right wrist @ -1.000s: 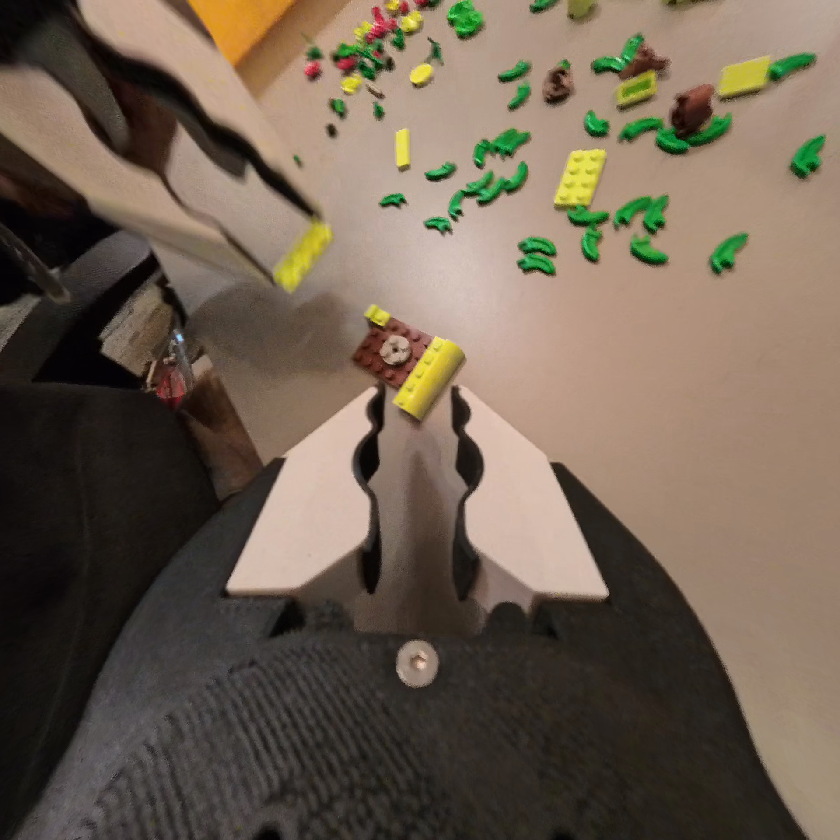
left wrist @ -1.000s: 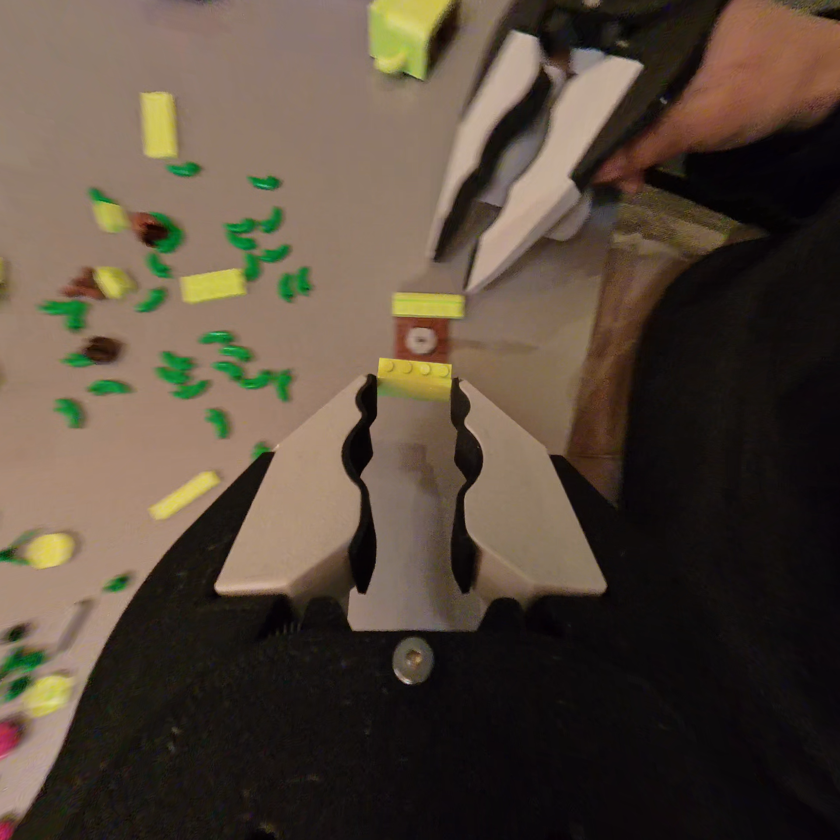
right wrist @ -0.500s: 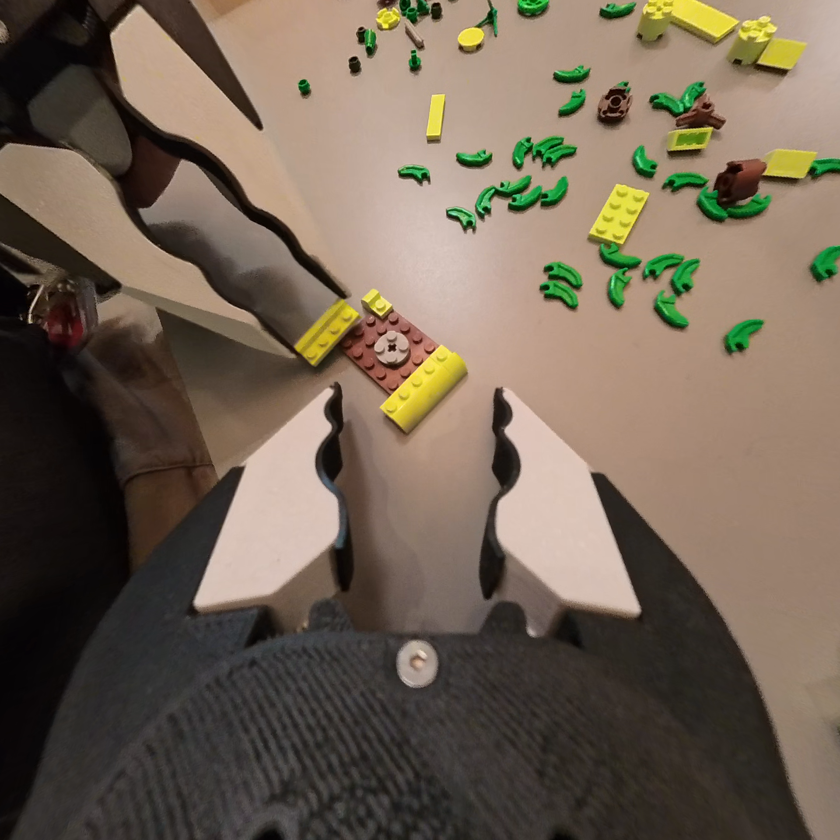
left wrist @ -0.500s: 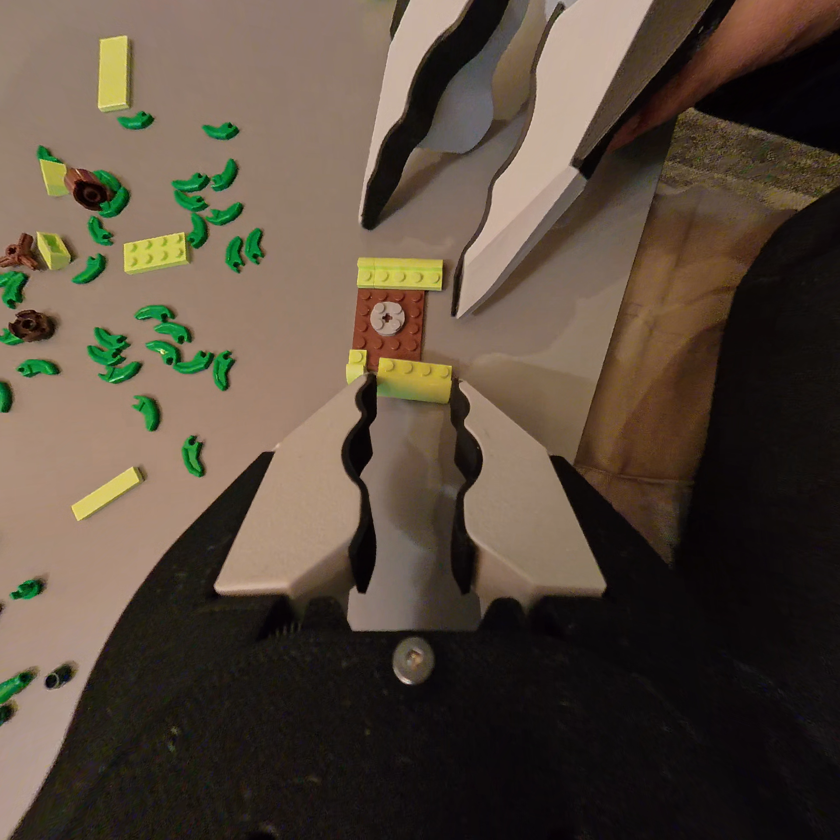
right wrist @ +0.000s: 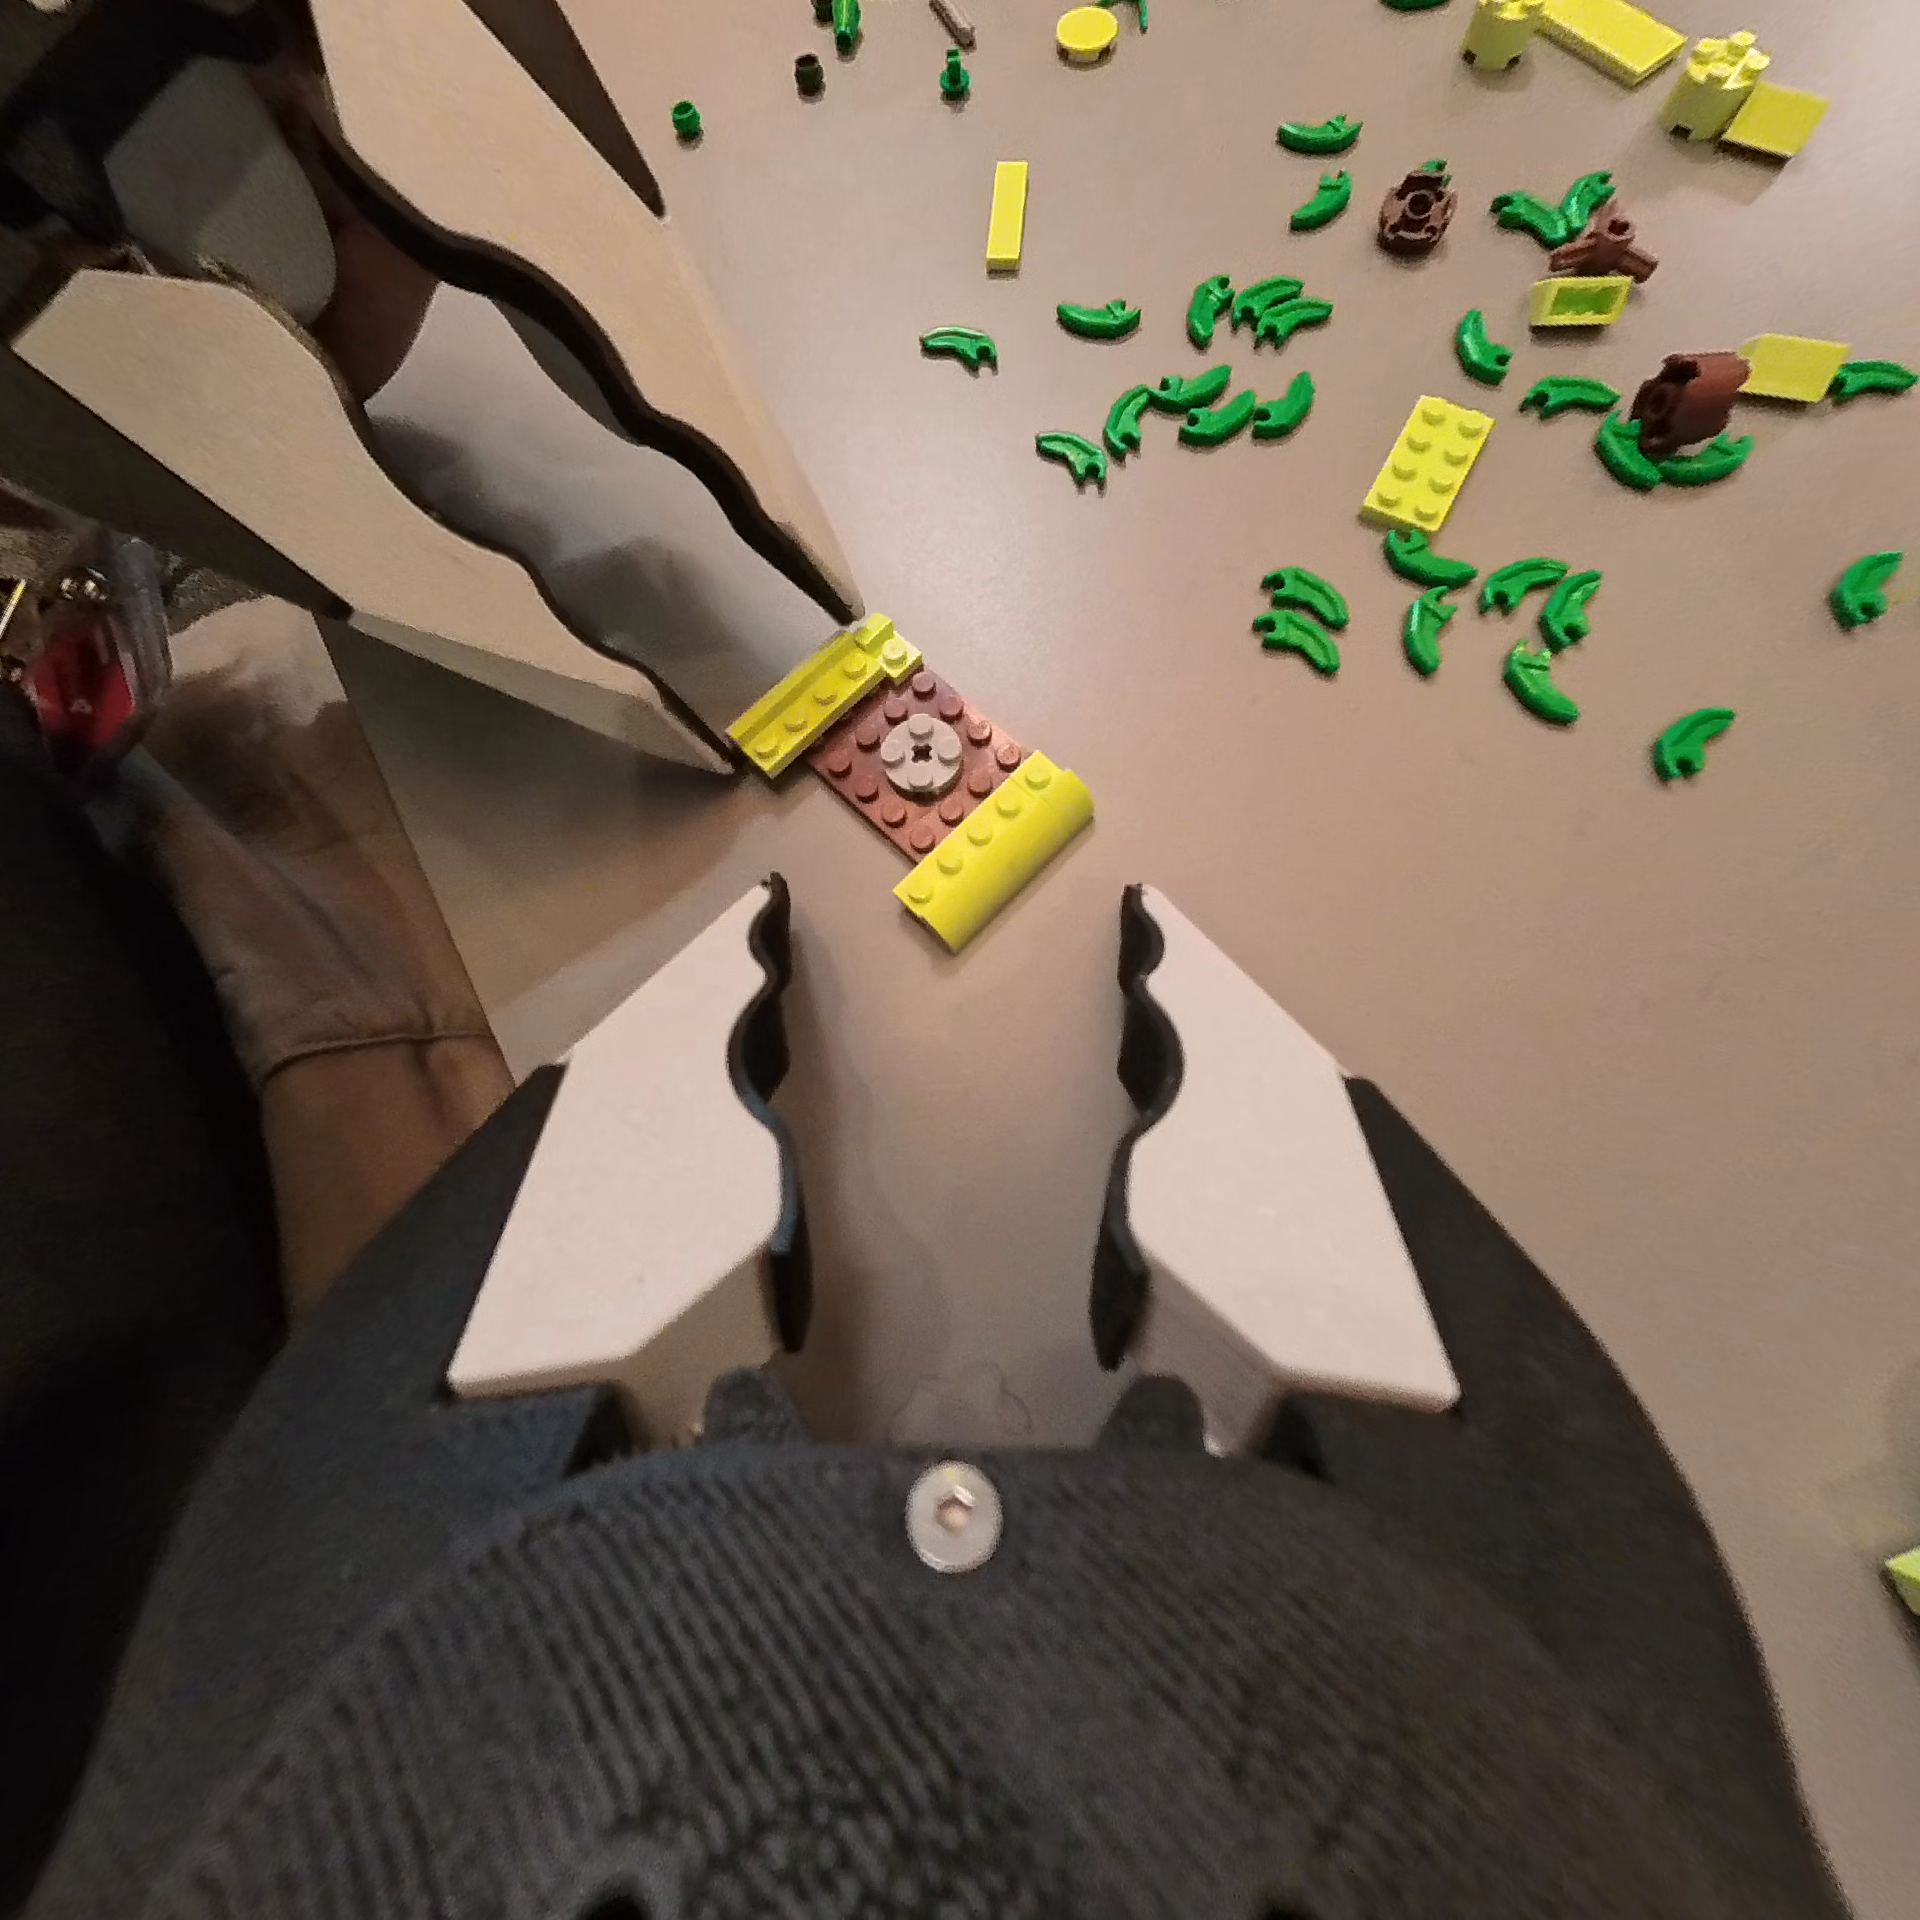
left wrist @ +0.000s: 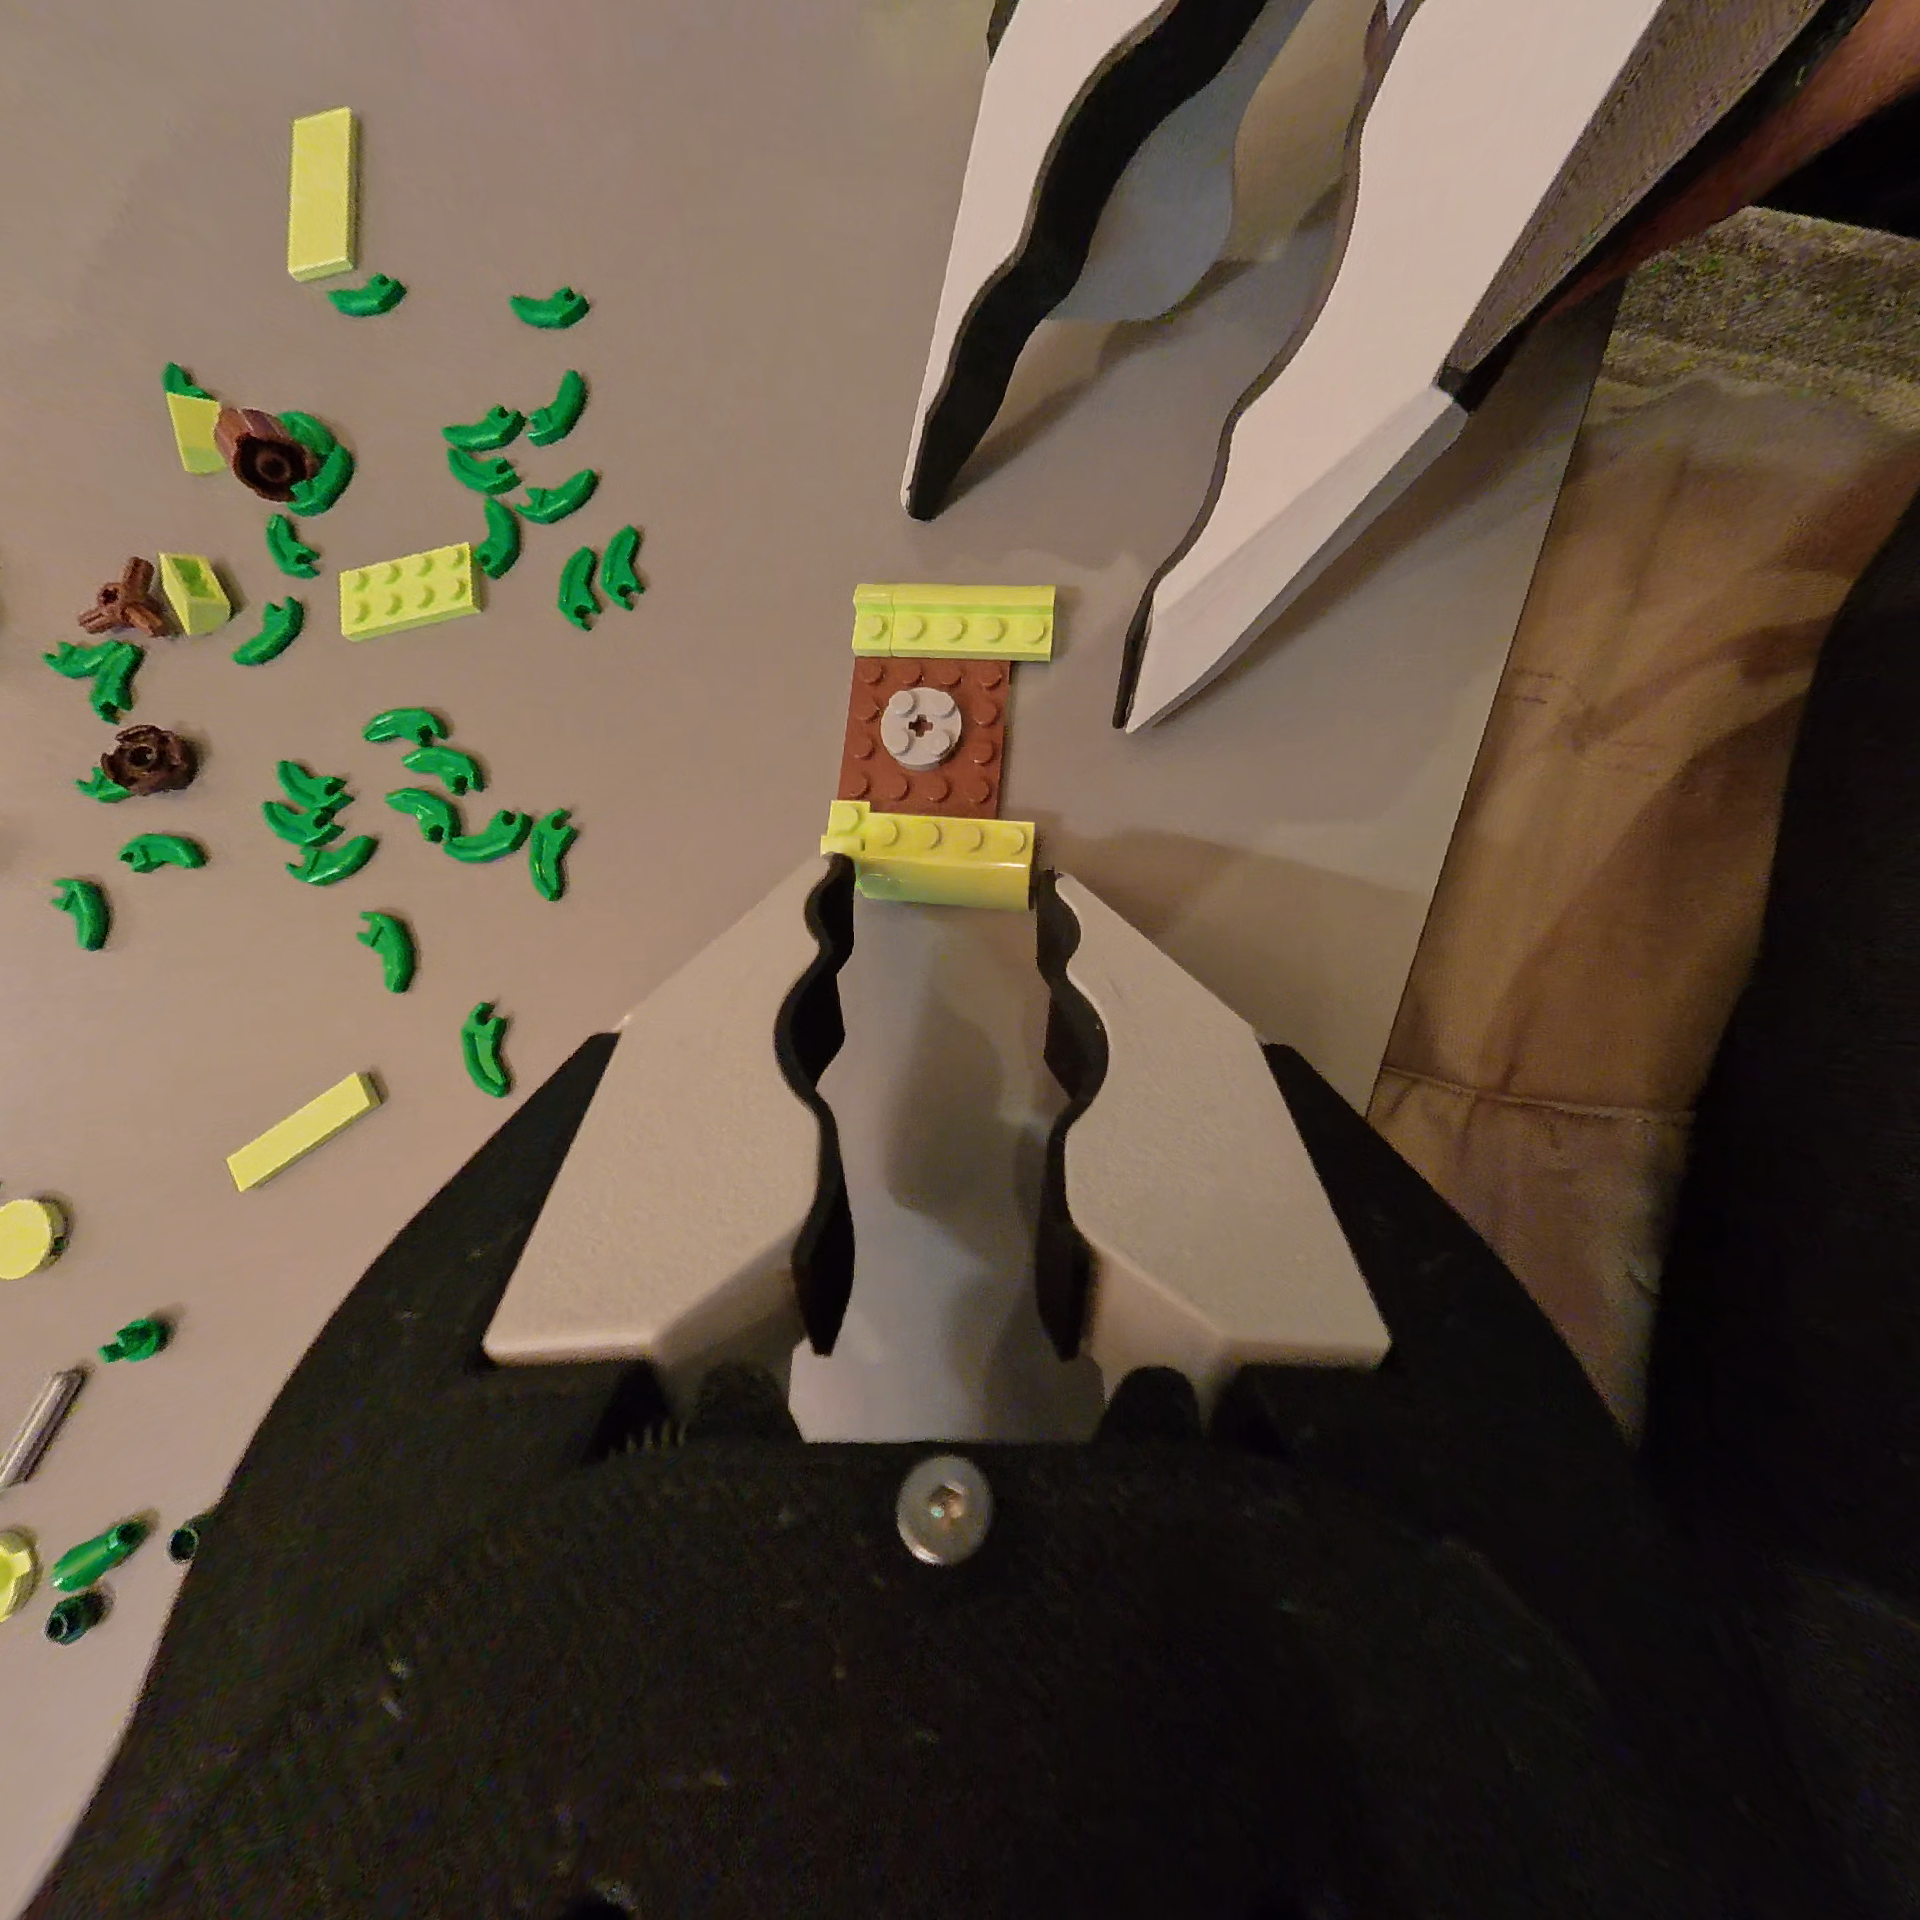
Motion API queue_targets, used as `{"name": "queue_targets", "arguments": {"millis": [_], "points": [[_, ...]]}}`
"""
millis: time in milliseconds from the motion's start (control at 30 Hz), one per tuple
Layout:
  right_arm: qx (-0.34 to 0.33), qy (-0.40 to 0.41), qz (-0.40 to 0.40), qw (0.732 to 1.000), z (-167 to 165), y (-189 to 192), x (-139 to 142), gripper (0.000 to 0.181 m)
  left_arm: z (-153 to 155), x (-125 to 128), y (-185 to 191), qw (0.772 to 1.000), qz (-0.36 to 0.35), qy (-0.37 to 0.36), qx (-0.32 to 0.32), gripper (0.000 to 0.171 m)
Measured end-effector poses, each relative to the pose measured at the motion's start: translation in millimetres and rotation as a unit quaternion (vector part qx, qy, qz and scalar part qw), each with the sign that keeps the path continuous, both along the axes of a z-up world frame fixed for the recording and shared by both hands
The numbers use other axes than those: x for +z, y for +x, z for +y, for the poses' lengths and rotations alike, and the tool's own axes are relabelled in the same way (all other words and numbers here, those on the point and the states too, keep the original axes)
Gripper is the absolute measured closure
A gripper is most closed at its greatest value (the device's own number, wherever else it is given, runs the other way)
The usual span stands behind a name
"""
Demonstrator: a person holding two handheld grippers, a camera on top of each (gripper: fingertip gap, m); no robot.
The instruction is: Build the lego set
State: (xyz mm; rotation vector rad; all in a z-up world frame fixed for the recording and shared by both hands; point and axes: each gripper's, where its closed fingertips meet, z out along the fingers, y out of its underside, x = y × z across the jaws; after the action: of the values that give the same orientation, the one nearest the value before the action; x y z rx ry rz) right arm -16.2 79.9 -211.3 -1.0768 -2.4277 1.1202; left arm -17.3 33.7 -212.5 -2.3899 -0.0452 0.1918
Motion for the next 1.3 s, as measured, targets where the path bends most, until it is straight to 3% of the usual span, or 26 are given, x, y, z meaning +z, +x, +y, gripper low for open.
{"name": "queue_targets", "arguments": {"millis": [667,767,900,1033,1300], "points": [[0.017,-0.009,-0.011,1.0,-2,-9,2,0.12,3,2,2,1.0,0.0,0.017,0.01,0.148],[0.022,-0.025,0.001,0.999,-5,-11,12,0.123,2,2,2,1.0,-0.001,0.017,0.01,0.148],[0.036,-0.077,0.01,0.996,-16,-14,29,0.143,1,0,2,1.0,0.0,0.015,0.01,0.148],[0.046,-0.052,-0.014,0.998,-21,-15,17,0.167,2,1,2,1.0,0.0,0.017,0.011,0.148],[0.037,-0.029,-0.037,0.998,-23,-17,6,0.181,5,8,5,0.999,0.008,0.03,0.007,0.148]]}}
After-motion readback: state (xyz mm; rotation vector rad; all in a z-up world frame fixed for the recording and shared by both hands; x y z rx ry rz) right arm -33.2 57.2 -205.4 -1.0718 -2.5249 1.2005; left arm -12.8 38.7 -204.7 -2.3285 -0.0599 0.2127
